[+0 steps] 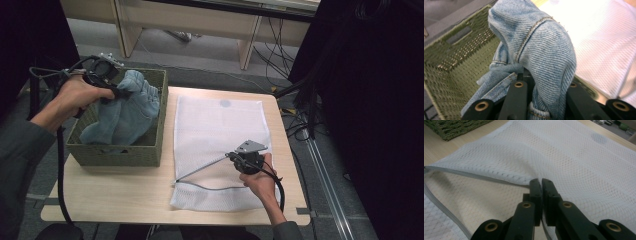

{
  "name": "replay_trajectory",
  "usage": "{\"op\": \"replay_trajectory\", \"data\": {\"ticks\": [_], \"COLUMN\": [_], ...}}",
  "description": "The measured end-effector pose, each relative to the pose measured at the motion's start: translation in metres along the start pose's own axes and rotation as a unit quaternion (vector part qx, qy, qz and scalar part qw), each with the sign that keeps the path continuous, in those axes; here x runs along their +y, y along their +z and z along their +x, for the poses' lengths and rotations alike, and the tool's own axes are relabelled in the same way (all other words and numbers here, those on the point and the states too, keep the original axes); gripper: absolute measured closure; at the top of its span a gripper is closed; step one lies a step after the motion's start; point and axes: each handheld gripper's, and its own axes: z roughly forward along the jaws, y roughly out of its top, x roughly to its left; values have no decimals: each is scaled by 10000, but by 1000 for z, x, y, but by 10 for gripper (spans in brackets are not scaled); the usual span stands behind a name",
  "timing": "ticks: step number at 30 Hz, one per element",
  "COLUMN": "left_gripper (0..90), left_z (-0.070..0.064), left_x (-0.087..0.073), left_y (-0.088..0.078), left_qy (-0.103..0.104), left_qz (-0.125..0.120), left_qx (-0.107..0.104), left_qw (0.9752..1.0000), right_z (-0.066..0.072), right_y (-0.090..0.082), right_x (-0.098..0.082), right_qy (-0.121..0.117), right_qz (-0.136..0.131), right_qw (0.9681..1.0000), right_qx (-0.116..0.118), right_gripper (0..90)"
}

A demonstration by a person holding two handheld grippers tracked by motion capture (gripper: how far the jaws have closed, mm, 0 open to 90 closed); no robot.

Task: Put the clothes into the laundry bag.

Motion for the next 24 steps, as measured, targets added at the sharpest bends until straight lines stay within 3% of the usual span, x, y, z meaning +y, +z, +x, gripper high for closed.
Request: {"op": "replay_trajectory", "data": {"ticks": [2,4,6,9,13,24], "left_gripper": [797,797,797,797,797,797], "left_z": [-4,-9,-12,-15,-15,-46], "left_x": [3,7,10,15,17,30], "left_y": [-11,-23,-35,-52,-62,-95], "left_qy": [1,47,53,73,43,310], "left_qz": [-88,-237,-404,-583,-688,-938], "left_qx": [-126,-207,-198,-400,-507,-911], "left_qw": [9999,9995,9990,9975,9963,9909], "right_z": [-2,0,0,0,0,1], "right_y": [1,0,-2,-2,-2,-1], "right_x": [0,0,0,1,1,1], "right_qy": [-76,12,6,1,14,14], "right_qz": [-34,43,66,70,69,41], "right_qw": [10000,10000,10000,10000,10000,10000], "right_qx": [-23,34,35,25,35,20], "right_gripper": [881,881,881,881,881,881]}}
